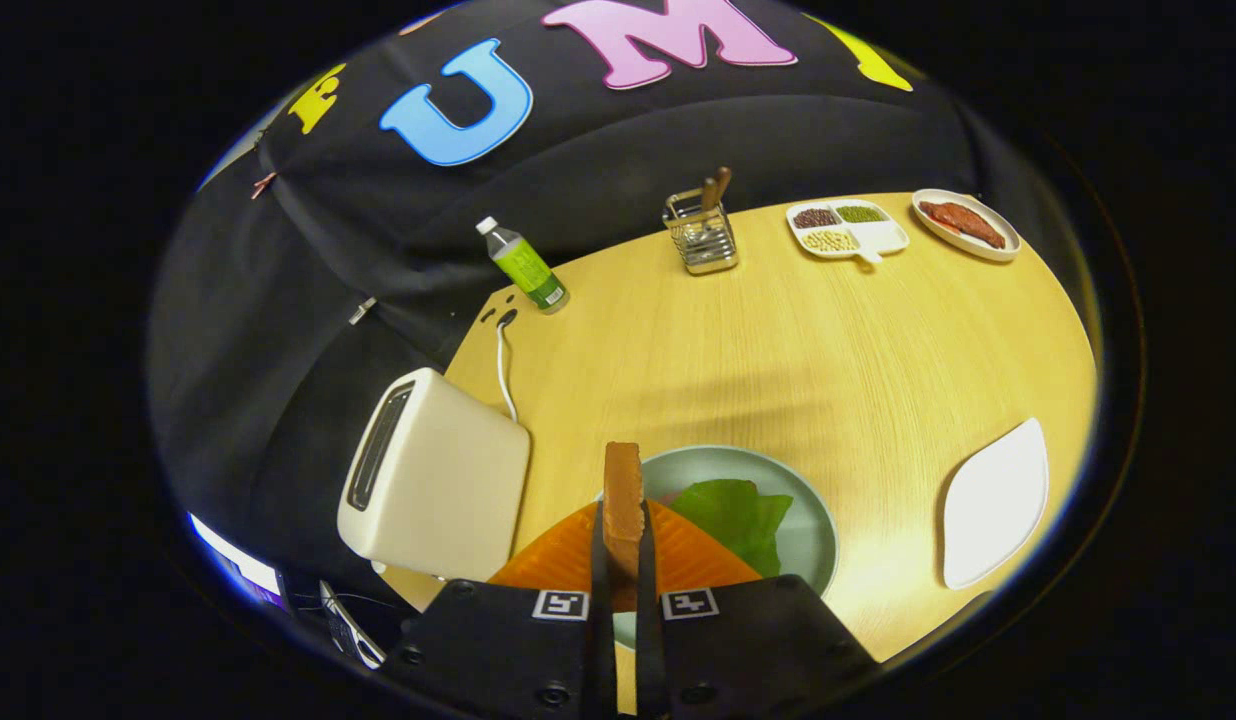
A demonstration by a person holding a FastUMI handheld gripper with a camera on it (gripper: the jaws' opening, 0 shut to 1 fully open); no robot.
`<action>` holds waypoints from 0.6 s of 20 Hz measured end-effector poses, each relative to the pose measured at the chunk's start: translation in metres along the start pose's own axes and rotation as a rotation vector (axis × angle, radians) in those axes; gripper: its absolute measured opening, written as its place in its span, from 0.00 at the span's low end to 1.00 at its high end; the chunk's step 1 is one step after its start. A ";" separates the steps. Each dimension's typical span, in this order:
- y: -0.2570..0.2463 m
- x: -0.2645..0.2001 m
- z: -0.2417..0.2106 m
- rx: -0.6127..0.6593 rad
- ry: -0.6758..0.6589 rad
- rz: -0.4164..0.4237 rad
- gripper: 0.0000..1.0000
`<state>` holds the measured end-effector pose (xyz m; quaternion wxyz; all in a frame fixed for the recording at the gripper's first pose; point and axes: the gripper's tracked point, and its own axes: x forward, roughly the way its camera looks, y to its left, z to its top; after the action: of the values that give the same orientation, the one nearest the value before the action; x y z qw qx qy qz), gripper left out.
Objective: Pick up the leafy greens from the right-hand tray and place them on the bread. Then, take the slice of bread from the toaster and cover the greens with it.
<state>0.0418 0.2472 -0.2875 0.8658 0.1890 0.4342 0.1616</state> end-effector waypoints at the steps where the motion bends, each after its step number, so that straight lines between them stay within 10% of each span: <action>1: -0.005 0.002 -0.001 0.007 0.004 -0.007 0.12; 6: -0.039 0.006 -0.012 -0.010 0.038 -0.092 0.22; 12: -0.064 -0.006 -0.023 -0.107 0.056 -0.176 0.87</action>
<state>0.0275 0.1926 -0.3262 0.8729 0.0990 0.4641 0.1132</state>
